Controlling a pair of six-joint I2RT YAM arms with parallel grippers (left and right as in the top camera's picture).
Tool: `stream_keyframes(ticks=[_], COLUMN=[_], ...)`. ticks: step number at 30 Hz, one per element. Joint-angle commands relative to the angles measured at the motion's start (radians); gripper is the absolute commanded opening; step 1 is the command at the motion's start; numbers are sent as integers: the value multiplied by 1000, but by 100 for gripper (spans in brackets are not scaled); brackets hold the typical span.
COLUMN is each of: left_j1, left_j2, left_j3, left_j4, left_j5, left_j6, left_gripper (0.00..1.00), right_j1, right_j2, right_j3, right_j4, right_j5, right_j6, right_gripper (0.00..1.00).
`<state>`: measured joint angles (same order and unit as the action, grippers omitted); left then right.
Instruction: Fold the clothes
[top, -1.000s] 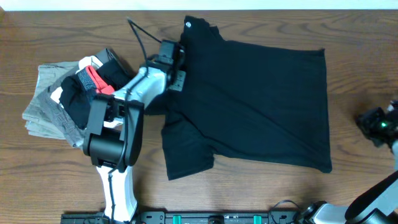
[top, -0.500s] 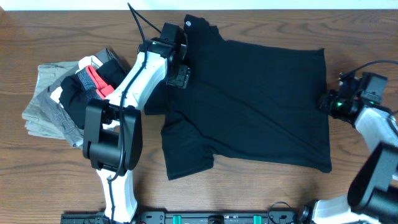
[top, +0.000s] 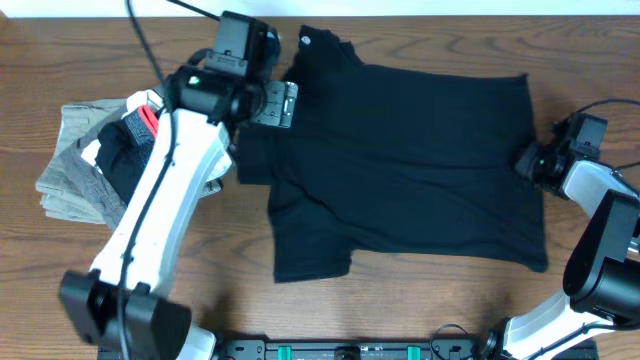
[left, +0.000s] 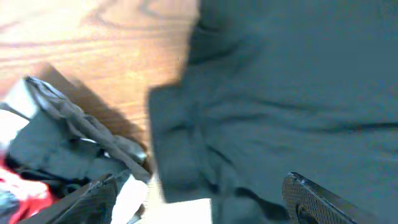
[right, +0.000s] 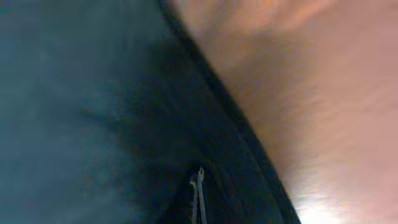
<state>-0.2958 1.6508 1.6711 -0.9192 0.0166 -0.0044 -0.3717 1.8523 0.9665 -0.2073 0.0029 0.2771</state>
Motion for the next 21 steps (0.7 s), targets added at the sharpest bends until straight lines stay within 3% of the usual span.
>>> stream_keyframes(ticks=[1, 7, 8, 11, 12, 17, 20, 21], left_j1=[0, -3, -4, -5, -5, -11, -36, -52], left_j2=[-27, -33, -33, -33, -33, -33, -33, -33], left_j3=[14, 13, 13, 13, 13, -13, -47, -58], left_j4=[-23, -125, -141, -200, -223, -326, -370, -383], left_j5=[-1, 8, 21, 97, 124, 213, 231, 232], left_j6=[-17, -24, -24, -24, -24, -24, -23, -18], left_gripper=[87, 88, 88, 88, 88, 86, 74, 63], right_j1=[-27, -91, -96, -111, -116, -146, -170, -179], right_j2=[62, 61, 58, 25, 7, -158, -274, -313], right_j3=[-26, 60, 74, 137, 153, 191, 191, 191], right_j4=[-5, -96, -111, -197, -226, -348, -409, -435], right_j5=[353, 252, 209, 14, -34, -199, -240, -248], right_j6=[14, 14, 14, 14, 14, 14, 15, 15], right_gripper=[1, 1, 5, 42, 48, 57, 62, 64])
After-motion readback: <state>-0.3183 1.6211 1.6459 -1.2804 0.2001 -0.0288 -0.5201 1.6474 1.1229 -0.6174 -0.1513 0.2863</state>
